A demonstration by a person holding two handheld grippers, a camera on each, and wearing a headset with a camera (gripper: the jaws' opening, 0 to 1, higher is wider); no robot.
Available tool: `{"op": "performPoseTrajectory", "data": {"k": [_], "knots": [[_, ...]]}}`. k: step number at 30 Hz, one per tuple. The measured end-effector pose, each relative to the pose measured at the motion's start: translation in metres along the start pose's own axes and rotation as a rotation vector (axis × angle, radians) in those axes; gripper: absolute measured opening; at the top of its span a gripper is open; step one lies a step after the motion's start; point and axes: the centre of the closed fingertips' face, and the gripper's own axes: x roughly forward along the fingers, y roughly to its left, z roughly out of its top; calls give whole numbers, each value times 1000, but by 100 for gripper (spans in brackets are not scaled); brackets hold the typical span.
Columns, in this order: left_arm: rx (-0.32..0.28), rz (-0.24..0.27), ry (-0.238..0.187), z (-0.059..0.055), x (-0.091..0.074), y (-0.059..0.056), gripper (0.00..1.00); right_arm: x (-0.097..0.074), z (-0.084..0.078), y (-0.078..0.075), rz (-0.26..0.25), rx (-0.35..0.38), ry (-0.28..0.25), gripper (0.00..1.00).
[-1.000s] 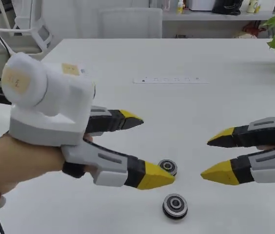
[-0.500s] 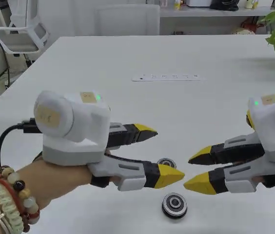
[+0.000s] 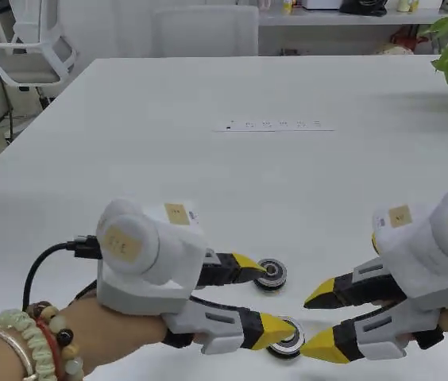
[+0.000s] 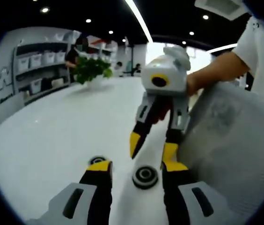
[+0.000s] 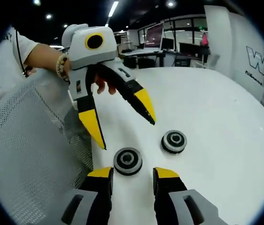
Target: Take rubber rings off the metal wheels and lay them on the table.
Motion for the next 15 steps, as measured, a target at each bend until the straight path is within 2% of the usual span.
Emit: {"op": "performPoseTrajectory", "data": {"k": [2,5,9,15], "knots": [[4,-15,9,-2,4,-5,43,1,-1,0,-3,-14,10,31],[39,-30,34,-8,8,-10,38,0,-2,-1,-1,-11,15,30],[77,-16,65,-14,14,-9,36,1,-3,-1,-1,-23,14,26],[90,-14,82,-18,16,-8,27,5,-4,2,9,-36,24,23]]}}
